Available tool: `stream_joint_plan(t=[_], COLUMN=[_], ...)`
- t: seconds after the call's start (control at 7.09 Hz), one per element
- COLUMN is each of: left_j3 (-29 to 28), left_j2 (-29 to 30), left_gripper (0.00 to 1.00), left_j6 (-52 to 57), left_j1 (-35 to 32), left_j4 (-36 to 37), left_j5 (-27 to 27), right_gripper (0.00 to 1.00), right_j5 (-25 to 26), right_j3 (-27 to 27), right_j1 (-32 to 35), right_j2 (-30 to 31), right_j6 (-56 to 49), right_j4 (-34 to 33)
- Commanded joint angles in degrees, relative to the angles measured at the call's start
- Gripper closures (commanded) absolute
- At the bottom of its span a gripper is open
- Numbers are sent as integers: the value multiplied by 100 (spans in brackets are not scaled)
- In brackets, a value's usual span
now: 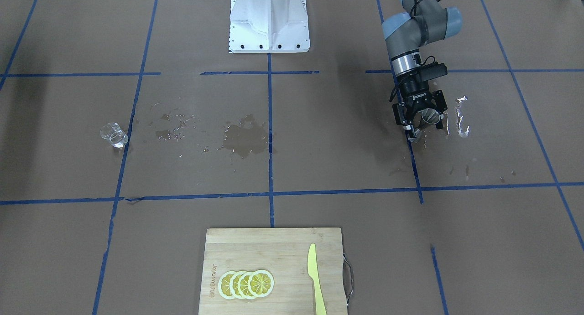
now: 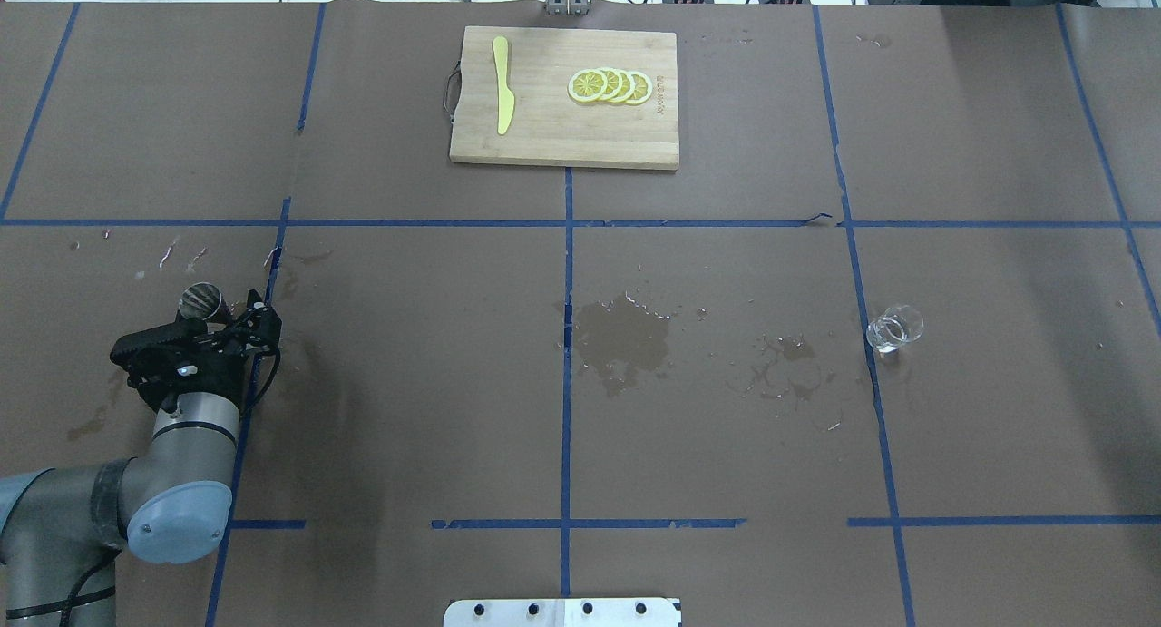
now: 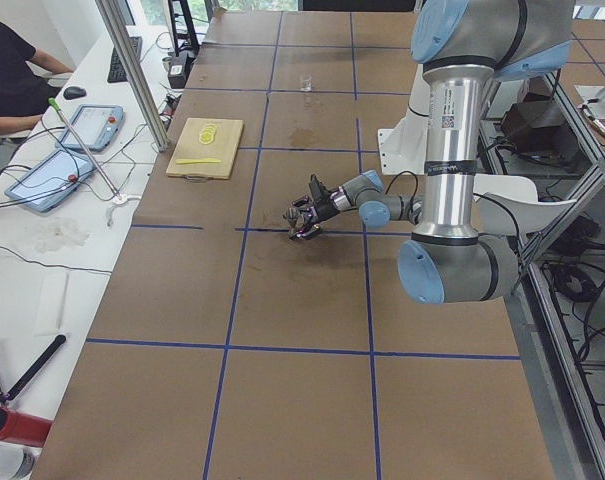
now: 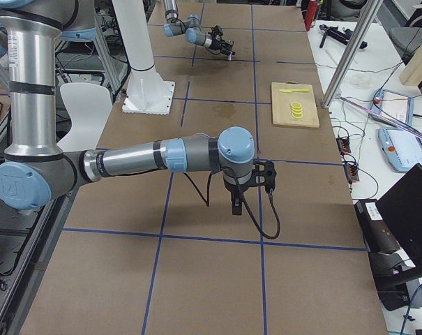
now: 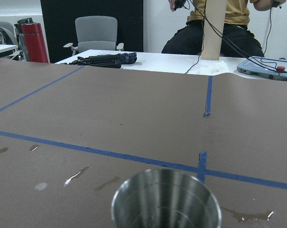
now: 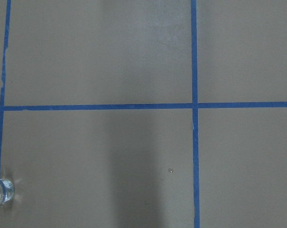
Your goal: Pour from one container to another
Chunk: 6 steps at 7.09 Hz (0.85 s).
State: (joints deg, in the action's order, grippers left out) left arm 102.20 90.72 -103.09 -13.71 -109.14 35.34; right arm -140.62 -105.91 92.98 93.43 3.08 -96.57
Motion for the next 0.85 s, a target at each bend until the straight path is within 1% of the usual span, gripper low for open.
stream_joint_plan(t=[0.0, 0.14, 0.56, 0.71], left_j3=[-68, -86, -95, -138], left_j2=[16, 33, 33, 33], left_gripper=[12, 17, 42, 47], left_j6=[-18, -18, -18, -18], left_j1=[9, 9, 9, 18], left_j4=[7, 7, 7, 7], left_j5=[-19, -19, -19, -19], right_gripper=[0, 0, 0, 0], right_j5=[0, 0, 0, 0], right_j3=[9, 9, 0, 0], right_j1=[1, 1, 1, 1], right_j2=[0, 0, 9, 9], right_j6=[0, 0, 0, 9], right_j4=[-2, -2, -2, -2])
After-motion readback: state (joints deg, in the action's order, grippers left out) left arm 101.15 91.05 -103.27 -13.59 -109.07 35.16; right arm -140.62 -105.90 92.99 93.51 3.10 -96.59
